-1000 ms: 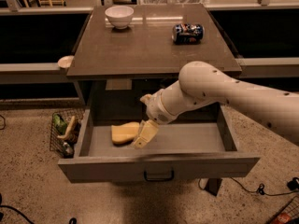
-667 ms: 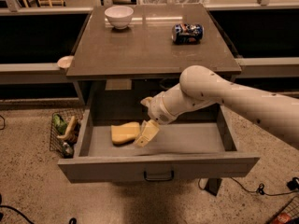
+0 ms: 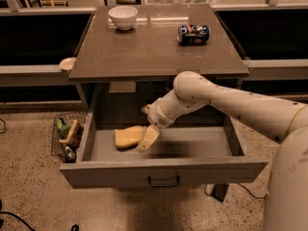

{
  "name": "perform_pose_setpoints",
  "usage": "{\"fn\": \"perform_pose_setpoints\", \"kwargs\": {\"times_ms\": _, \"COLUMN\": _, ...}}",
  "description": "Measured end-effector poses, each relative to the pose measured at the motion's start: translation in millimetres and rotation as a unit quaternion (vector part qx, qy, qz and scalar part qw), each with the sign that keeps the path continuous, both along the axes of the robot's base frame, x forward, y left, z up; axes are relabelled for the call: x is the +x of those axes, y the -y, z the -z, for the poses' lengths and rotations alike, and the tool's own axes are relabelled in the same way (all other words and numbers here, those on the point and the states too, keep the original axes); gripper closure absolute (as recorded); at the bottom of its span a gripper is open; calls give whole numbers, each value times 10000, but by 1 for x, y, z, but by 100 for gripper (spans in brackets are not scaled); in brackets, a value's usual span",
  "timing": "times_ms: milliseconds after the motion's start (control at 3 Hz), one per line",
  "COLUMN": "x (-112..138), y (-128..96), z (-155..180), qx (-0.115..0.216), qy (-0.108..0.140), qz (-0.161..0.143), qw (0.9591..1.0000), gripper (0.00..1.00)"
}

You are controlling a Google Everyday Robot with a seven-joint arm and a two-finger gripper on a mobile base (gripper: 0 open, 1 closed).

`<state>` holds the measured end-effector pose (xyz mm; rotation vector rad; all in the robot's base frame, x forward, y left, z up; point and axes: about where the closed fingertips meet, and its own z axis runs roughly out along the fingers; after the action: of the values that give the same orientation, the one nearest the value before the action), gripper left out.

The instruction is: Pick sponge from top drawer and place on counter

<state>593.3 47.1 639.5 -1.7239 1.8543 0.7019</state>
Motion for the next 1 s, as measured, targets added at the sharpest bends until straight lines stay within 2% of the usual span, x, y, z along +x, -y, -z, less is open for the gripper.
{"fn": "perform_pose_setpoints", "kwargs": {"times_ms": 333, "x": 4, "y": -8, "z": 25, "qx": -287, "qy": -67, "qz": -166, "qw": 9994, "gripper": 0}}
{"fn": "perform_pose_setpoints", "kwargs": {"times_ms": 667, "x": 5, "y": -15, "z": 46, "qx": -735, "qy": -100, "qz": -219, "qw": 9970, "gripper": 0}}
{"fn": "perform_pose_setpoints", "kwargs": {"times_ms": 1000, "x": 2, "y": -17, "z": 55, "qx": -1059, "qy": -27, "qz": -159, "qw": 9942, "gripper": 18}}
